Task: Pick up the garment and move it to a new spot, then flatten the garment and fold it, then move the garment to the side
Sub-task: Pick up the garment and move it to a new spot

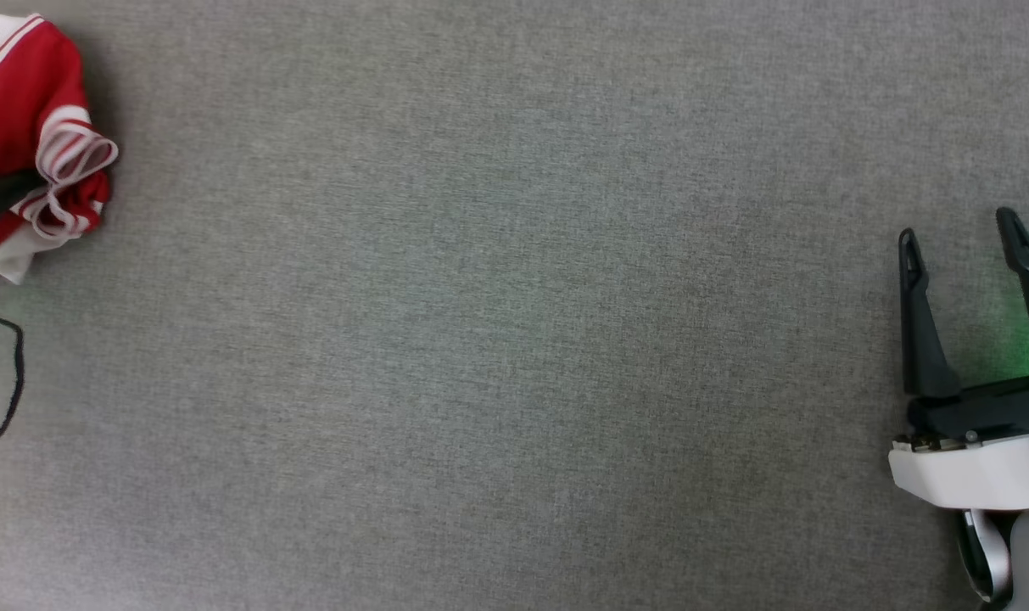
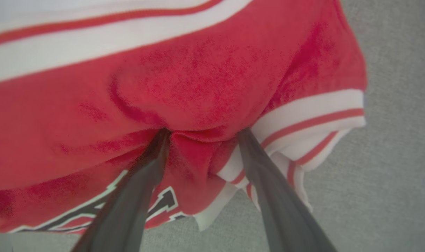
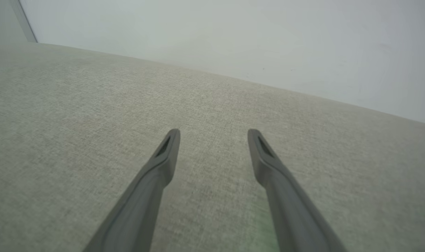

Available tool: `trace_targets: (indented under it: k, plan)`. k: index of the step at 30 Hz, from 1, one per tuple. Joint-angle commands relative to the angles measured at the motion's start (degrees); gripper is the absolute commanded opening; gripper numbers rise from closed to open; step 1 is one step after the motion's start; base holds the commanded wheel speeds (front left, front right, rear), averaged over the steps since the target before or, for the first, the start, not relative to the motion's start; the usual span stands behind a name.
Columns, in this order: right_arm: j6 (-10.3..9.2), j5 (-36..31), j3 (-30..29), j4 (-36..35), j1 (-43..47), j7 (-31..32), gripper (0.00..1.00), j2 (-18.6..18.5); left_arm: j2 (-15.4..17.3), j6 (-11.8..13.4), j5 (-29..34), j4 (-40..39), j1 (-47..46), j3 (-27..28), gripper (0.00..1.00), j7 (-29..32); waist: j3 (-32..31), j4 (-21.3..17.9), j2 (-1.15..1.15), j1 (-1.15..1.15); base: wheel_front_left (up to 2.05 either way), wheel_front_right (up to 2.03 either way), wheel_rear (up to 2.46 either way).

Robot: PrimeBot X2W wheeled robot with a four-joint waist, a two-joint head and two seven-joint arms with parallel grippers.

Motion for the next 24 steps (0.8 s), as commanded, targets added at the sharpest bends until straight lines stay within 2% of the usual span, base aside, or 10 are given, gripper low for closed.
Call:
trace_targets:
  k: [1,5,6,7,9,15,24]
  plan:
    - [-0.03,-0.3,-0.2,-0.2,-0.9,-0.1,1.00,-0.4,-1.2,0.0,-0.6,1.4,1.2,-1.1,1.00,0.1,0.9,-0.7,0.00,-0.01,0.00,0.00,0.00]
    - [-0.04,-0.4,-0.3,0.1,-0.6,-0.1,1.00,-0.5,-3.3,0.0,-1.5,3.7,2.7,-4.1,1.00,-0.2,0.9,-0.8,0.00,-0.01,0.00,0.00,0.00]
    - [-0.04,-0.5,-0.3,0.3,-0.5,-0.1,1.00,-0.6,-3.5,0.0,-1.5,4.0,2.9,-4.8,0.33,-0.5,0.7,-0.8,0.00,-0.01,0.00,0.00,0.00]
    - [-0.03,-0.5,-0.3,0.4,-0.5,-0.1,1.00,-0.5,-3.4,0.0,-1.8,4.2,2.9,-5.3,0.00,-0.5,0.4,-0.8,0.00,-0.01,0.00,0.00,0.00]
    - [-0.04,-0.5,-0.2,0.5,-0.5,-0.1,1.00,-0.5,-2.9,0.0,-1.7,4.2,2.8,-5.8,0.00,-1.0,0.0,-0.7,0.00,-0.01,0.00,0.00,0.00]
    - [-0.04,-0.2,0.3,1.1,0.3,-0.1,1.00,0.1,1.4,0.0,-1.5,1.8,-1.0,-7.0,0.00,-6.5,-3.8,0.1,0.00,-0.01,0.00,0.00,0.00]
    - [-0.03,0.7,1.4,2.8,2.1,-0.1,1.00,2.1,6.9,0.0,-0.1,-7.8,-6.1,-11.5,0.00,-12.3,-12.0,-0.1,0.00,-0.01,0.00,0.00,0.00]
